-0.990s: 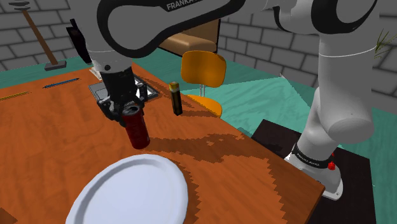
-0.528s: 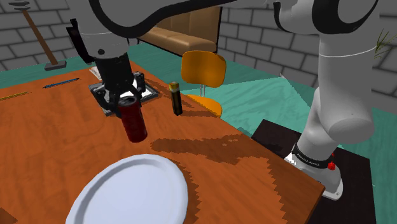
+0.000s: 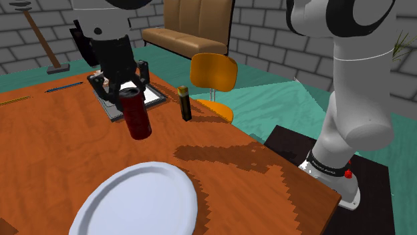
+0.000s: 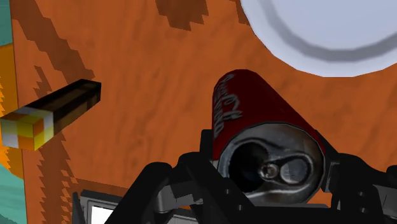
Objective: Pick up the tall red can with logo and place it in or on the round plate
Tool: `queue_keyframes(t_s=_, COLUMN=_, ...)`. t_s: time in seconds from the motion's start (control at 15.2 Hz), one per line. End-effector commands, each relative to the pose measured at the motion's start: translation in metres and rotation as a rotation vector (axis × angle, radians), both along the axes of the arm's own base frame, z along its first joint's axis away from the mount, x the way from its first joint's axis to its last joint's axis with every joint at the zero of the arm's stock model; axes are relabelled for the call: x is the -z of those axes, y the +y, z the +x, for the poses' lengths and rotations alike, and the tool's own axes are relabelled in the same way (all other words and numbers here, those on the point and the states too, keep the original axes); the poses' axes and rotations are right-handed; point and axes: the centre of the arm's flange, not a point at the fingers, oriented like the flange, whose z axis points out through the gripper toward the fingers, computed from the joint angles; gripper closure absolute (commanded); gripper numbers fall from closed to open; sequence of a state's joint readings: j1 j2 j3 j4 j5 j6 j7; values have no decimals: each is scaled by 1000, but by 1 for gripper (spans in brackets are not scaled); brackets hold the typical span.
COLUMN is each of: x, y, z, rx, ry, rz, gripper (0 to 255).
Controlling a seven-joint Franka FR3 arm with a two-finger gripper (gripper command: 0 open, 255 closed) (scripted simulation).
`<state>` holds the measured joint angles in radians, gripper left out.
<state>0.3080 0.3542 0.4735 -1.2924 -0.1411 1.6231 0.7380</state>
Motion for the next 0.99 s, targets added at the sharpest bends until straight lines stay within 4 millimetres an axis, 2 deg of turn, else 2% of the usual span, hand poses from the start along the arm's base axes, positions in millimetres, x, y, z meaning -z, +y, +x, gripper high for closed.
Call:
queue_keyframes(t_s=0.0, x=-7, y=9, z=-10, rx=0, ry=0, rz=0, gripper=255)
queue_keyframes(t_s=0.92, x=-44, y=133, z=-142, rx=0, ry=0, rz=0, gripper=255)
